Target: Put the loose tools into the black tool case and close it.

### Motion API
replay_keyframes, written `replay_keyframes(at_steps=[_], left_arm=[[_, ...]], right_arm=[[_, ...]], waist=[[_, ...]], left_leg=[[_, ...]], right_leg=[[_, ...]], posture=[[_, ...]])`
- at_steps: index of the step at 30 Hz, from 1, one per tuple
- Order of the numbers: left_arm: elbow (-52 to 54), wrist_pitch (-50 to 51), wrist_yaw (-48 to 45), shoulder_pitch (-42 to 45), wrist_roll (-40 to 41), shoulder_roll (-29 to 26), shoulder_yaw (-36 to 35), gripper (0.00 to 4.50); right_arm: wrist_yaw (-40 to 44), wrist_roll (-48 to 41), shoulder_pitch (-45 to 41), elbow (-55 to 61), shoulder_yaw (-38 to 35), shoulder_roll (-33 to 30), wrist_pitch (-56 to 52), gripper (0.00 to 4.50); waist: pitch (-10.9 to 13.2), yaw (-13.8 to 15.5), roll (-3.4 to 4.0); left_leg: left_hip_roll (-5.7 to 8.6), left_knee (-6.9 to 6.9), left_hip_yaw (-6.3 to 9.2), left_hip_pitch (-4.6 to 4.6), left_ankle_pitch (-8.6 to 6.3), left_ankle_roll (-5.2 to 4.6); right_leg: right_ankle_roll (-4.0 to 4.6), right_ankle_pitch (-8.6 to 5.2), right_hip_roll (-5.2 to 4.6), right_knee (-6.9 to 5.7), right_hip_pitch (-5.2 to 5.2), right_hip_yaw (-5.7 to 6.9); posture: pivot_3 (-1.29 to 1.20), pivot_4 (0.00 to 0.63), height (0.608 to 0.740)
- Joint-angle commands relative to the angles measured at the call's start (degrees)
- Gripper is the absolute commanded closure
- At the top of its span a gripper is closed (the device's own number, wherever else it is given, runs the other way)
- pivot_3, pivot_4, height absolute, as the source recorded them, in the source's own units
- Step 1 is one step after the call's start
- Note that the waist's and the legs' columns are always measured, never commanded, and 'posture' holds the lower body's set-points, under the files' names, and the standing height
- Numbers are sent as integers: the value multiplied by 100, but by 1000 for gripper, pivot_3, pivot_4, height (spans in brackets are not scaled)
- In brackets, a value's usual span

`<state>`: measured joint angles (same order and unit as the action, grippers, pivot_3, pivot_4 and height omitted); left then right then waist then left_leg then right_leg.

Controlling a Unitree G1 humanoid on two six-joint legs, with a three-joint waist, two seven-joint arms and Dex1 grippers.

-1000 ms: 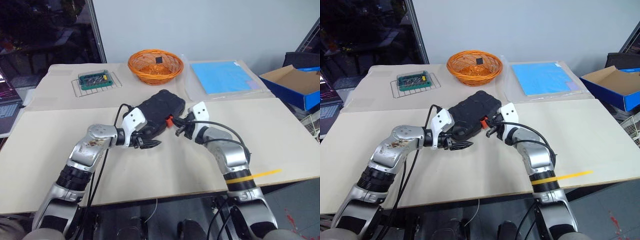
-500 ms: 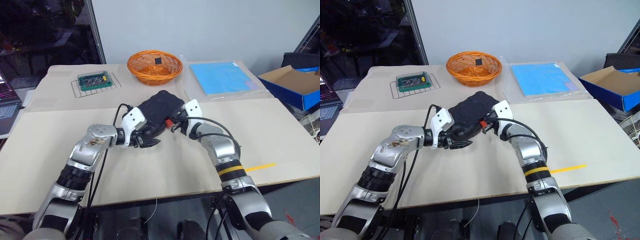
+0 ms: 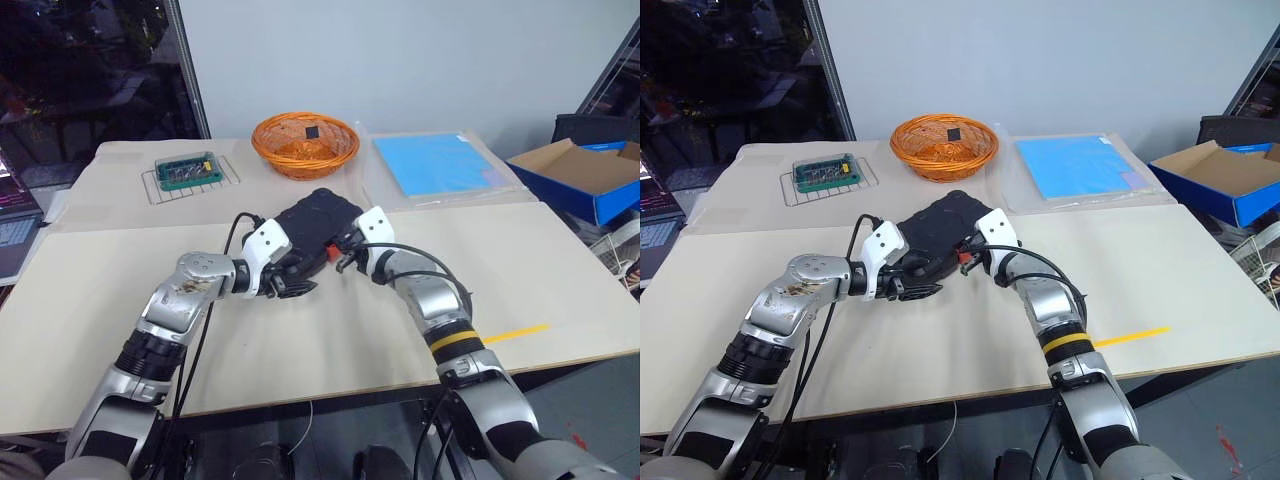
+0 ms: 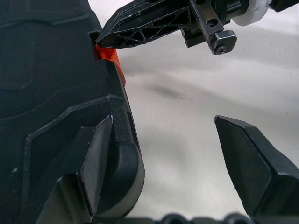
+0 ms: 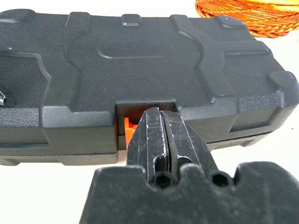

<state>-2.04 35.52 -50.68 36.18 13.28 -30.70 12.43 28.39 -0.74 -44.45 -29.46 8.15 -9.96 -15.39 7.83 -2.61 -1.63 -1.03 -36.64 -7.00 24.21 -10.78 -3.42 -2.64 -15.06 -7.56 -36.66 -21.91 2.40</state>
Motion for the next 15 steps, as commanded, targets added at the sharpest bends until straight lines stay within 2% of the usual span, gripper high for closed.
replay_keyframes(at_steps=[1,5,7,9,10,13,15], left_arm=[[-190,174,38,-191,-129,-14,109,746],[-37,-118,62,-361,-60,13,-40,746],[157,-392,114,-529,119,121,-297,746],[291,-862,145,-711,344,323,-641,746],[473,-599,-29,-799,718,332,-838,746],[960,-126,-142,-1058,1425,305,-1311,77],[1342,4,-233,-1368,1703,154,-1517,0]], right_arm=[[47,191,165,-380,194,7,-85,4433],[41,38,289,359,-10,-122,189,4433],[278,-635,461,1170,-437,-22,354,4433],[717,-1021,665,2073,-543,-288,-97,4433],[791,-1077,758,2512,-567,-474,-337,4433],[1212,-1453,1122,3802,-554,-1103,-1097,3709],[1513,-1786,1496,4690,-647,-1670,-1647,3014]], waist=[[-3,0,0],[-3,3,1],[-1,13,4],[10,23,17],[23,31,25],[39,47,33],[41,65,32]], left_leg=[[-1,2,0,-1,-1,2],[-2,11,1,-2,0,7],[1,21,0,4,0,8],[7,31,-5,24,0,9],[9,30,-7,43,2,8],[18,20,-6,85,9,-4],[19,9,-3,91,17,-23]], right_leg=[[2,0,-1,0,0,0],[6,1,-9,0,-4,-1],[8,-1,-31,0,-17,-1],[9,-1,-58,-4,-21,-1],[9,-1,-70,-3,-29,4],[7,-1,-71,-5,-55,25],[5,-2,-67,0,-54,49]], posture=[[0,150,740],[0,150,740],[0,150,740],[0,150,740],[0,150,740],[0,150,740],[0,150,740]])
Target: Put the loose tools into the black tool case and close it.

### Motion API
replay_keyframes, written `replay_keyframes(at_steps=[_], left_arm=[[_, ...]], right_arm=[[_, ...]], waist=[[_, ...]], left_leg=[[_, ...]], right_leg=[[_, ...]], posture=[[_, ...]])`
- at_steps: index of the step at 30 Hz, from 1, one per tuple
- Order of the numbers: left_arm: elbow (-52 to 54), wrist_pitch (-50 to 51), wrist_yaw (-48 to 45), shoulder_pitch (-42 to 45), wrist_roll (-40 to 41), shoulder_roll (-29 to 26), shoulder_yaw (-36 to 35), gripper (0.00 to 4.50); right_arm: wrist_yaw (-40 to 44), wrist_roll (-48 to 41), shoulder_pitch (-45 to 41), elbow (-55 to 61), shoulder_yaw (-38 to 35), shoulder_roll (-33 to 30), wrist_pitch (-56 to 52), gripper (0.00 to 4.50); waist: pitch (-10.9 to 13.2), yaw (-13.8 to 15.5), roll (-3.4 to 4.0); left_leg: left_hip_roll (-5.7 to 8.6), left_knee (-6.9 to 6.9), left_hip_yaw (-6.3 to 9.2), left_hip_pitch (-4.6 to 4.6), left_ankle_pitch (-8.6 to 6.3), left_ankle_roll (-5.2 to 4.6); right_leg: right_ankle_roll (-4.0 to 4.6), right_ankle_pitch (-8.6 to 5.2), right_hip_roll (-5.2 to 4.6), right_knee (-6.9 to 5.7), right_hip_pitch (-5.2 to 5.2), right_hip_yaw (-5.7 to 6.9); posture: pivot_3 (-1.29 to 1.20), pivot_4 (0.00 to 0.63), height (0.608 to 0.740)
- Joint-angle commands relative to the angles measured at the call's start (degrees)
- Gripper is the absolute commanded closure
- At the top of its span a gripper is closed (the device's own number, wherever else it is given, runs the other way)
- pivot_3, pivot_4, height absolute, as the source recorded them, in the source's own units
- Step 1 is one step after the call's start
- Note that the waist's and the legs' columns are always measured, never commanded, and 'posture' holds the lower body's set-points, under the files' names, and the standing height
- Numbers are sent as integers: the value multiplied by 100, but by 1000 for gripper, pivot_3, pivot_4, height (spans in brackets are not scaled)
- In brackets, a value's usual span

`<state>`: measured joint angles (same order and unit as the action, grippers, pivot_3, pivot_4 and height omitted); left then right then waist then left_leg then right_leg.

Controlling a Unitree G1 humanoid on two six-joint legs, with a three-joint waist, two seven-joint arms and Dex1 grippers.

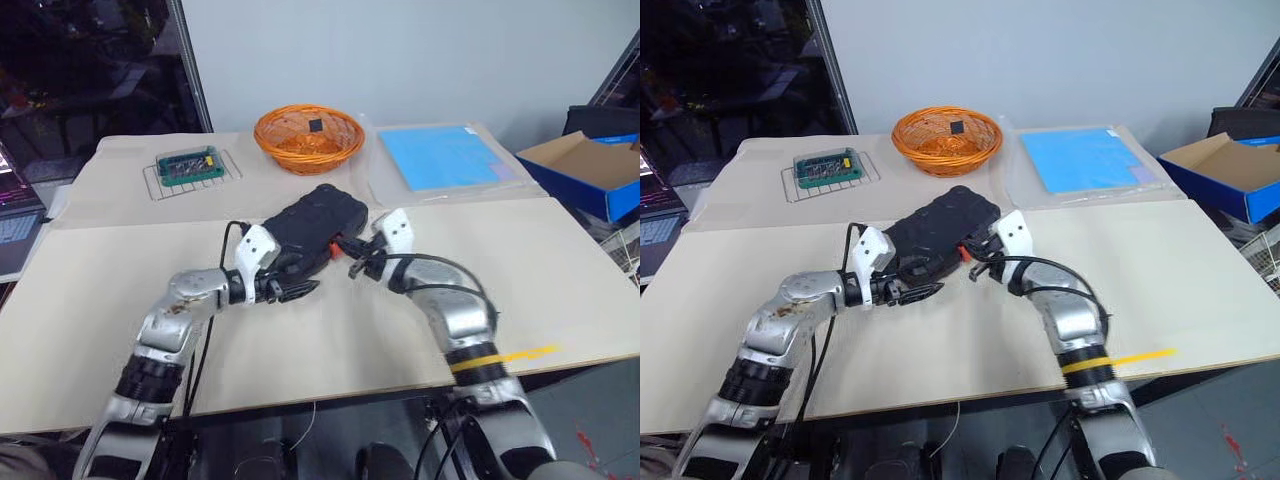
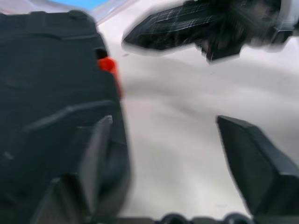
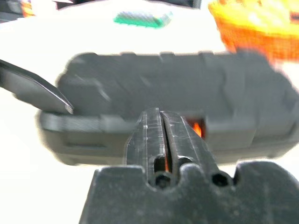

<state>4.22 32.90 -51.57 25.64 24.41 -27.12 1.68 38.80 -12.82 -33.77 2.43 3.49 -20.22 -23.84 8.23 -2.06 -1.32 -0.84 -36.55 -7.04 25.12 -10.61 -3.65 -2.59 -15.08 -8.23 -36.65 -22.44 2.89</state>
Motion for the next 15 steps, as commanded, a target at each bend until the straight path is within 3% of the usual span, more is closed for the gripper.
replay_keyframes(at_steps=[1,5,6,7,9,15], left_arm=[[883,355,-163,-463,710,-281,-552,0],[1437,577,-248,-1141,1081,-743,-992,0],[1567,615,-315,-1376,1164,-877,-1129,0],[1697,598,-347,-1633,1170,-1005,-1264,0],[1898,577,-319,-2001,1204,-1150,-1447,0],[2053,509,-181,-2253,1317,-1210,-1517,0]], right_arm=[[585,-715,623,1865,-272,-917,-1036,2697],[939,-1236,1699,2984,-1031,-2050,-1684,1244],[1047,-1317,2051,3142,-1388,-2276,-1737,1142],[1151,-1391,2394,3284,-1790,-2464,-1834,561],[1266,-1467,2914,3444,-2338,-2736,-1843,97],[1147,-1399,3500,3408,-2751,-2841,-1560,97]], waist=[[1,23,0],[2,100,1],[6,114,-1],[13,157,-1],[14,189,2],[18,272,1]], left_leg=[[0,0,5,4,-10,-16],[-1,1,17,12,-24,-33],[-1,0,16,11,-26,-35],[0,-2,15,12,-29,-32],[0,-5,19,17,-45,-19],[0,-12,32,12,-46,-13]], right_leg=[[-1,-1,-1,7,3,8],[-6,-3,-9,57,21,30],[-6,-3,-12,60,23,30],[-10,-1,-11,62,22,30],[-13,-1,-15,74,21,46],[-8,-7,-28,90,20,63]], posture=[[0,150,740],[0,150,740],[0,150,740],[0,150,740],[0,150,740],[0,150,740]])
